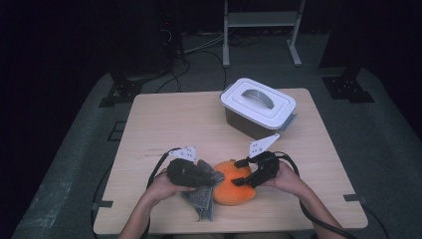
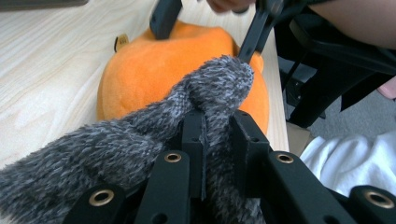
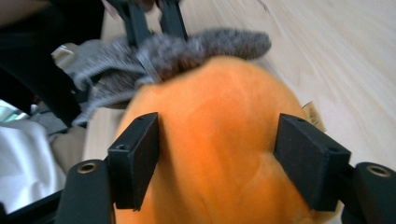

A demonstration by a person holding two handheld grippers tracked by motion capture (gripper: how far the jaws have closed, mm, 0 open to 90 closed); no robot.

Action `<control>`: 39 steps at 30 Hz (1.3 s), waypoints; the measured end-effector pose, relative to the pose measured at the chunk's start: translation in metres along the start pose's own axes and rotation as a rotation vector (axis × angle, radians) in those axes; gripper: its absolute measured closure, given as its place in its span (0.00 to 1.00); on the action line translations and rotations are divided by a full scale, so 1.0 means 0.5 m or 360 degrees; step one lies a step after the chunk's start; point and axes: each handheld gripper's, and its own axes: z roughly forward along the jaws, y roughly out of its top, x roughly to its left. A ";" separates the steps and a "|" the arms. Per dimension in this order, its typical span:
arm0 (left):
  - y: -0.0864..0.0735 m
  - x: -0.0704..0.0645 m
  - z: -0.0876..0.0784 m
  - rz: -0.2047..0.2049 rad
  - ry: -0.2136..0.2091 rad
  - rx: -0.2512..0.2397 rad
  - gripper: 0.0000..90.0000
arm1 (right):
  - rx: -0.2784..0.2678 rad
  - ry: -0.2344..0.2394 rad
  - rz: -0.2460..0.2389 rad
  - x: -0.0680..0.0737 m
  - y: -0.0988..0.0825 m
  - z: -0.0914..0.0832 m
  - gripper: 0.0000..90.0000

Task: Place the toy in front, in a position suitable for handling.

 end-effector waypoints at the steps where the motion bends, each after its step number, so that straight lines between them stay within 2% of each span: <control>1: 0.000 0.003 -0.002 -0.0017 0.0002 -0.0020 0.86 | -0.0017 -0.0013 0.0012 0.001 -0.007 0.006 0.44; 2: 0.000 0.006 -0.005 -0.0024 0.0005 -0.0039 0.86 | -0.0036 -0.0021 0.0011 0.001 -0.013 0.009 0.49; 3: 0.003 0.007 -0.011 -0.0026 0.0044 -0.0085 0.86 | -0.0062 -0.0066 -0.0028 0.004 -0.015 0.005 0.62; 4: 0.003 0.007 -0.011 -0.0026 0.0044 -0.0085 0.86 | -0.0062 -0.0066 -0.0028 0.004 -0.015 0.005 0.62; 5: 0.006 0.007 -0.015 -0.0019 0.0070 -0.0103 0.86 | -0.0073 -0.0094 -0.0052 0.007 -0.012 0.002 0.67; 6: 0.010 0.007 -0.020 -0.0015 0.0090 -0.0140 0.86 | -0.0092 -0.0120 -0.0093 0.011 -0.008 -0.001 0.71; 8: 0.016 0.005 -0.030 -0.0017 0.0091 -0.0225 0.86 | -0.0157 -0.0125 -0.0150 0.018 -0.001 -0.005 0.74; 9: 0.022 0.002 -0.038 -0.0008 0.0112 -0.0285 0.86 | -0.0178 -0.0131 -0.0217 0.029 0.006 -0.004 0.74; 10: 0.022 0.002 -0.038 -0.0008 0.0112 -0.0285 0.86 | -0.0178 -0.0131 -0.0217 0.029 0.006 -0.004 0.74; 11: 0.022 0.003 -0.037 -0.0008 0.0123 -0.0284 0.86 | -0.0172 -0.0132 -0.0267 0.035 0.011 -0.002 0.74; 12: 0.019 0.004 -0.034 -0.0013 0.0138 -0.0253 0.86 | -0.0134 -0.0147 -0.0354 0.042 0.013 0.002 0.74; 14: 0.007 0.011 -0.019 -0.0028 0.0159 -0.0142 0.86 | -0.0110 -0.0152 -0.0378 0.044 0.012 0.001 0.74; 15: -0.007 0.019 -0.010 -0.0062 0.0106 -0.0126 0.86 | -0.0057 -0.0152 -0.0404 0.047 0.006 -0.004 0.73; 16: -0.007 0.019 -0.010 -0.0062 0.0106 -0.0126 0.86 | -0.0057 -0.0152 -0.0404 0.047 0.006 -0.004 0.73; 17: -0.011 0.018 -0.009 -0.0060 0.0125 -0.0077 0.86 | -0.0044 -0.0152 -0.0401 0.050 -0.009 -0.013 0.72; 19: -0.011 0.014 -0.010 -0.0054 0.0140 -0.0062 0.86 | -0.0053 -0.0155 -0.0389 0.050 -0.018 -0.019 0.72; 20: -0.012 0.012 -0.010 -0.0051 0.0140 -0.0057 0.86 | -0.0065 -0.0155 -0.0374 0.051 -0.028 -0.024 0.72; 21: -0.012 0.011 -0.010 -0.0041 0.0140 -0.0044 0.86 | -0.0113 -0.0134 -0.0320 0.052 -0.047 -0.031 0.71; 25: -0.004 0.005 -0.006 -0.0044 0.0154 -0.0053 0.86 | -0.0144 -0.0137 -0.0273 0.059 -0.057 -0.028 0.71; 27: 0.006 -0.004 -0.004 -0.0029 0.0127 -0.0103 0.86 | -0.0135 -0.0161 -0.0287 0.068 -0.052 -0.020 0.69; 28: 0.006 -0.004 -0.004 -0.0029 0.0127 -0.0103 0.86 | -0.0135 -0.0161 -0.0287 0.068 -0.052 -0.020 0.69; 29: 0.010 -0.011 -0.002 -0.0003 0.0098 -0.0112 0.86 | -0.0140 -0.0169 -0.0283 0.074 -0.052 -0.017 0.68; 31: 0.011 -0.014 0.000 0.0003 0.0098 -0.0102 0.86 | -0.0141 -0.0170 -0.0300 0.079 -0.052 -0.016 0.68; 35: 0.008 -0.010 0.001 0.0015 0.0160 -0.0014 0.86 | -0.0141 -0.0165 -0.0308 0.078 -0.052 -0.017 0.68; 39: -0.011 0.007 -0.008 -0.0012 0.0246 0.0073 0.86 | -0.0148 -0.0153 -0.0292 0.075 -0.054 -0.018 0.68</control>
